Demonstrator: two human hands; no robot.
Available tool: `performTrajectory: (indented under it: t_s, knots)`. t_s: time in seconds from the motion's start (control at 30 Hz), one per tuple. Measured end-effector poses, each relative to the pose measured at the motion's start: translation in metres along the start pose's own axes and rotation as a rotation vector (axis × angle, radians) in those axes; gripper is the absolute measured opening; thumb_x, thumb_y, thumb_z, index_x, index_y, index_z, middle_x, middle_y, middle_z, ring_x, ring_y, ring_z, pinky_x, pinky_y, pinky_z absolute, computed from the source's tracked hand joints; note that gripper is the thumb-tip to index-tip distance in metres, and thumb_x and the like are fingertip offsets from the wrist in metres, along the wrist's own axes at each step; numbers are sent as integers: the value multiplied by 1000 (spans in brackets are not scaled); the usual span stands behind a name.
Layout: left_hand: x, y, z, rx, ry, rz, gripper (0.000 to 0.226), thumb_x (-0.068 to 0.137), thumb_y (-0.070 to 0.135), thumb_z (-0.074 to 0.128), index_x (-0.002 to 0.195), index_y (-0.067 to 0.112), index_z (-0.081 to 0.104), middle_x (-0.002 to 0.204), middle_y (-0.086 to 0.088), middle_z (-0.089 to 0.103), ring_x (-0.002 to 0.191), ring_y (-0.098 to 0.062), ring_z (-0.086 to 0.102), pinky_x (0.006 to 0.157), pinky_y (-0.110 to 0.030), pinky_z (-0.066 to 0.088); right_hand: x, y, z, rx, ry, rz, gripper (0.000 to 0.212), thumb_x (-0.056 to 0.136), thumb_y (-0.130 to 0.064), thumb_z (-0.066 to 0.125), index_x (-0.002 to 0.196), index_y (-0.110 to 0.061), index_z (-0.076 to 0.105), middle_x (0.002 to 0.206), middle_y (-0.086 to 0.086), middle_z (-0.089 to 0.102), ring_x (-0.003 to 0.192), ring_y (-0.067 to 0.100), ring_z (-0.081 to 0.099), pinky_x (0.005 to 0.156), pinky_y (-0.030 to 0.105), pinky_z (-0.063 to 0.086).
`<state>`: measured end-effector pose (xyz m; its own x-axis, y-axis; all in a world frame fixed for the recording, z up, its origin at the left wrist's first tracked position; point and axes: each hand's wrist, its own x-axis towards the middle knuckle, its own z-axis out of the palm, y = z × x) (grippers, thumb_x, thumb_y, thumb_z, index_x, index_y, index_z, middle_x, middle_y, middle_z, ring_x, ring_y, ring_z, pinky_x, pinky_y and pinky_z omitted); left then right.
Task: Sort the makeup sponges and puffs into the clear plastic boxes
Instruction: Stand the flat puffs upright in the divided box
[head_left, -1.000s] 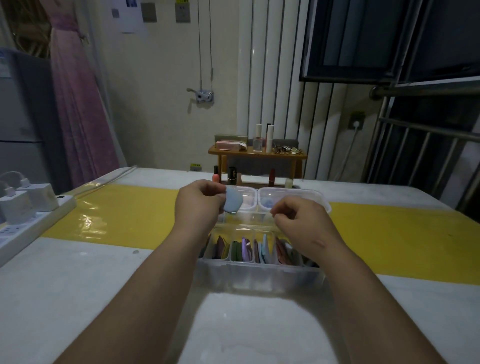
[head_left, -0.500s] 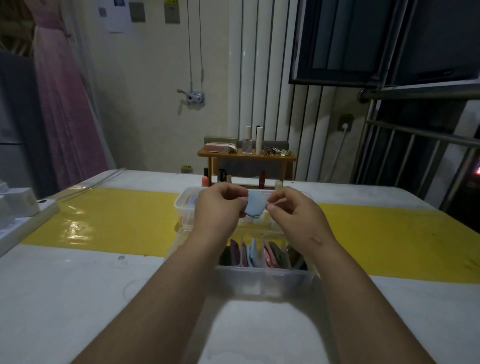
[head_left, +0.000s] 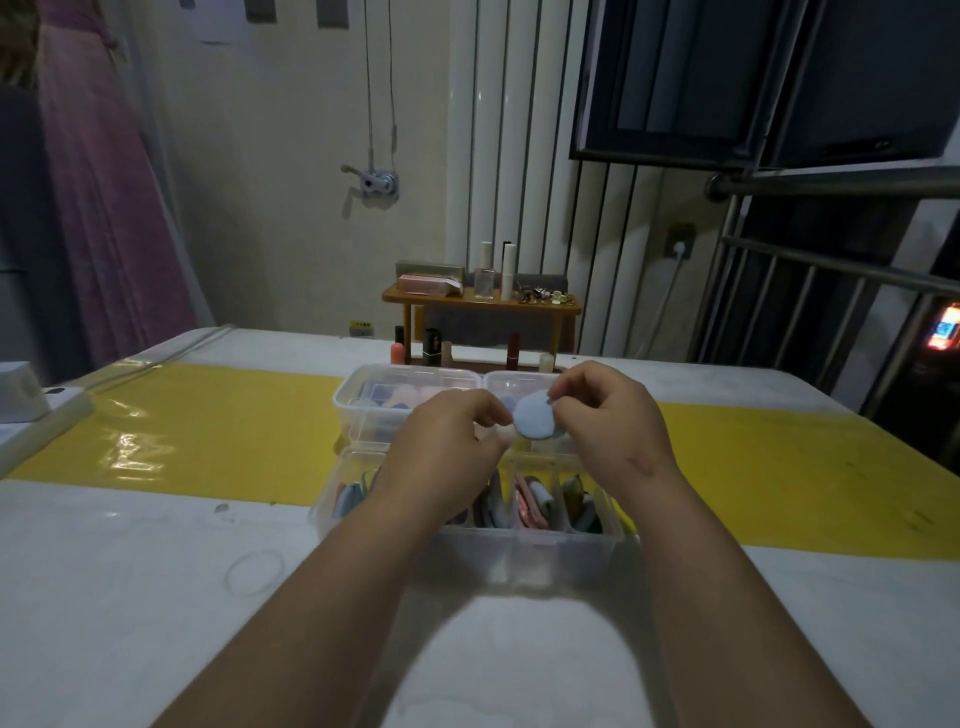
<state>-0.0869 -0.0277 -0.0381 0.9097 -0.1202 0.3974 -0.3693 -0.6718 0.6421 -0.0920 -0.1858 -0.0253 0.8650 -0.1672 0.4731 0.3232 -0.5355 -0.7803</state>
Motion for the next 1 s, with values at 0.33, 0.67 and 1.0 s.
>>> performTrajectory:
  t_s: [0.33, 0.67, 1.0]
  knots:
    - [-10, 9, -14, 344, -182, 183, 26, 95, 18, 59, 114, 32, 69, 112, 9, 65, 87, -4, 49, 72, -16, 35, 0, -4, -6, -27, 54, 3, 15, 84, -7, 58, 75, -16, 66, 72, -6, 60, 69, 7, 52, 57, 26, 42]
    - [-5, -13, -40, 339, -196, 48, 26, 92, 13, 59, 102, 31, 75, 108, 9, 69, 93, -9, 60, 77, -22, 47, -3, -7, 3, -61, -68, -24, 17, 83, -10, 61, 73, -22, 66, 72, -9, 61, 67, -2, 54, 54, 16, 38]
    - [-12, -16, -46, 282, -244, 104, 39, 85, 4, 55, 92, 35, 78, 100, 10, 66, 94, -12, 57, 84, -34, 51, -13, -18, 15, -120, -226, -39, 23, 82, -9, 62, 70, -28, 68, 74, -10, 66, 73, 5, 60, 60, 19, 43]
